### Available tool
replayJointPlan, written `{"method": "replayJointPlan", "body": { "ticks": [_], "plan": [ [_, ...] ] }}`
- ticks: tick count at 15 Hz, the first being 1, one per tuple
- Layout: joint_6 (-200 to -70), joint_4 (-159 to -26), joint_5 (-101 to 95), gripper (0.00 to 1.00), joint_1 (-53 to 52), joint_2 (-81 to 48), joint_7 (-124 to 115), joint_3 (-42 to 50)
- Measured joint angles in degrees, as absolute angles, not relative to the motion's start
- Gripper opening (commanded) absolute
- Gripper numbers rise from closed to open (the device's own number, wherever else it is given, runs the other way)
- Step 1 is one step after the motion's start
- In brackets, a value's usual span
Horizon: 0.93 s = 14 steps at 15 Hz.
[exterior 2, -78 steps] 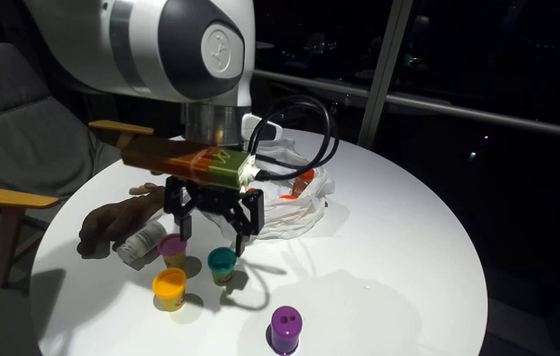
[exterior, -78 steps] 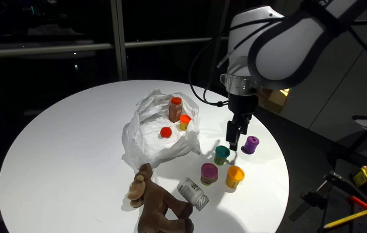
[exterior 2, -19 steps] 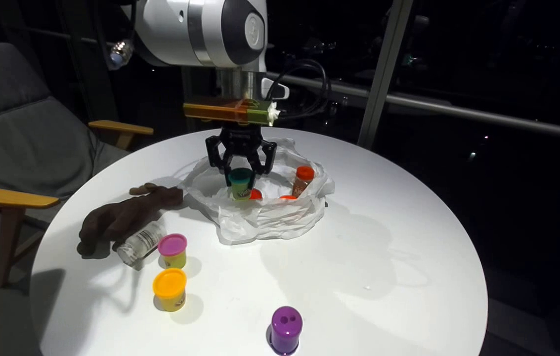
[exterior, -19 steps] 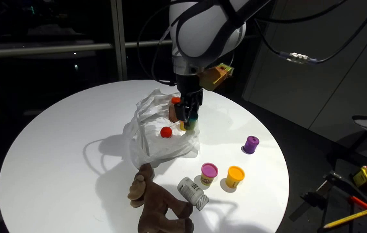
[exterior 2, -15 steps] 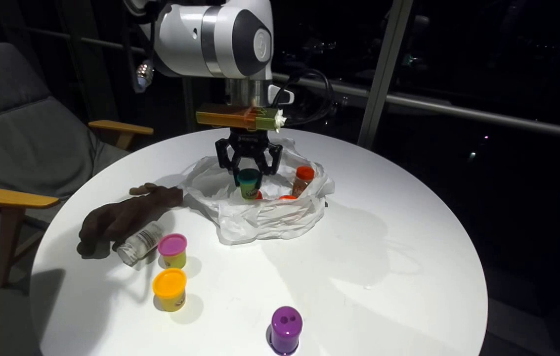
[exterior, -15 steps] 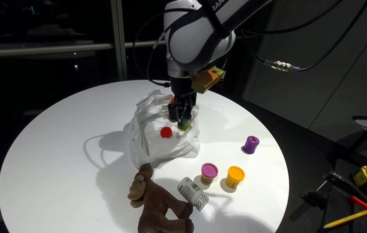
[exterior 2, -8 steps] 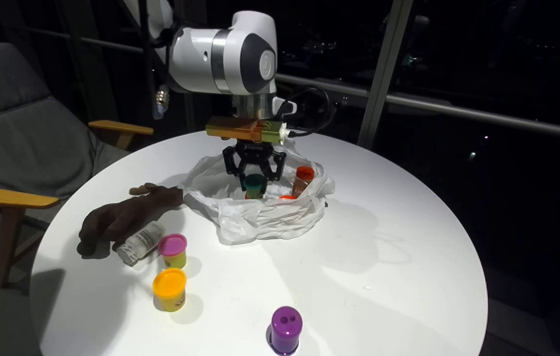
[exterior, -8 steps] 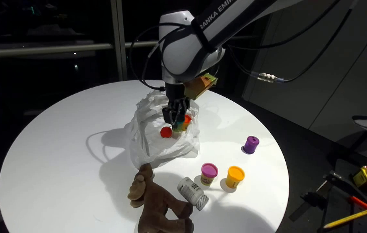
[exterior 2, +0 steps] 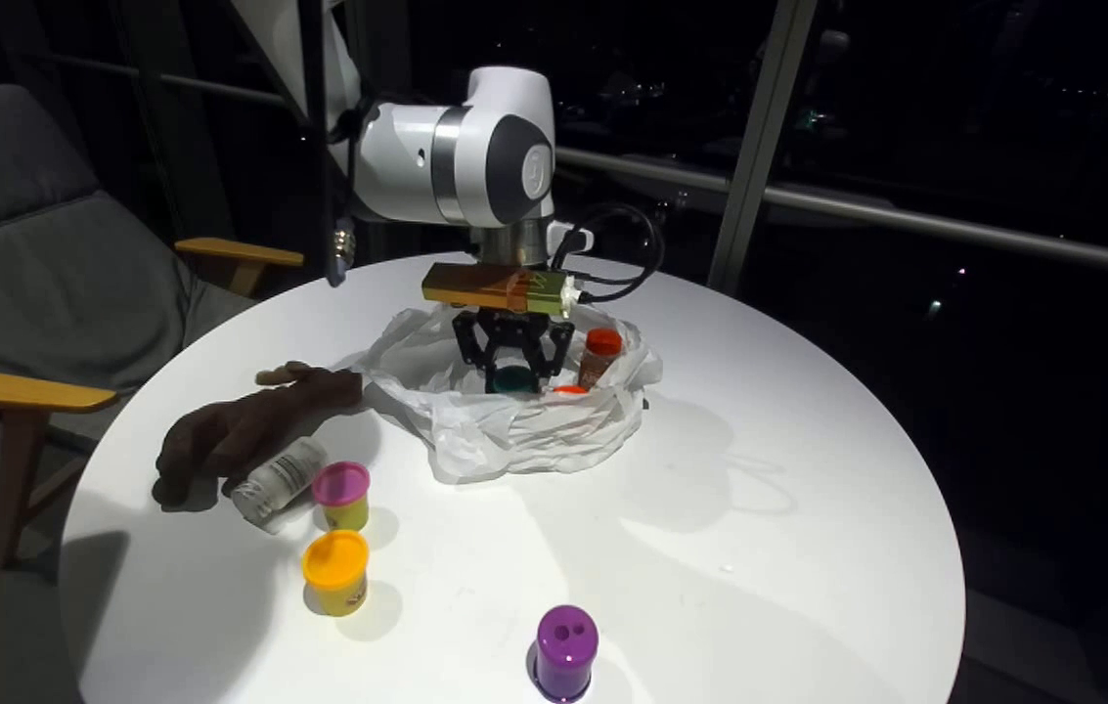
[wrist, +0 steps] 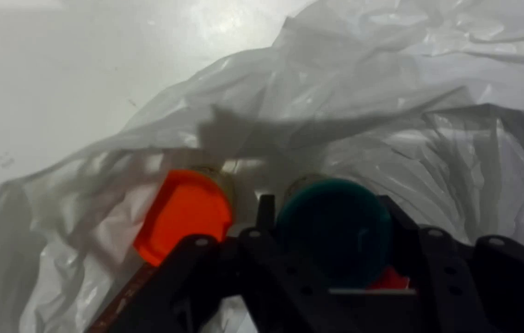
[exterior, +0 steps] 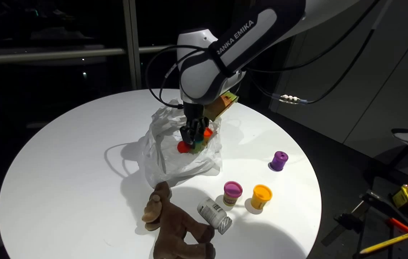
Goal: Pick up all the objects surrounding the plastic and arrange them on the plastic
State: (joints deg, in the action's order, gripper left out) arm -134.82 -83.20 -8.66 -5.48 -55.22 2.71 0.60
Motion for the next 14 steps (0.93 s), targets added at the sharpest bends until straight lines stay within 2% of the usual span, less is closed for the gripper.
{"method": "replayJointPlan", "body": {
  "ticks": [2,8,14],
  "plan": [
    [-136.2,-82.6,-8.7,0.99,-5.6,-55.0,2.7,0.6],
    [-134.7,-86.0,-8.6,1.0,-7.2,-47.9,2.6,0.2],
    [-128.5,-102.6,-8.4,1.0,-7.3,-33.5,-3.1,0.2]
  ]
}}
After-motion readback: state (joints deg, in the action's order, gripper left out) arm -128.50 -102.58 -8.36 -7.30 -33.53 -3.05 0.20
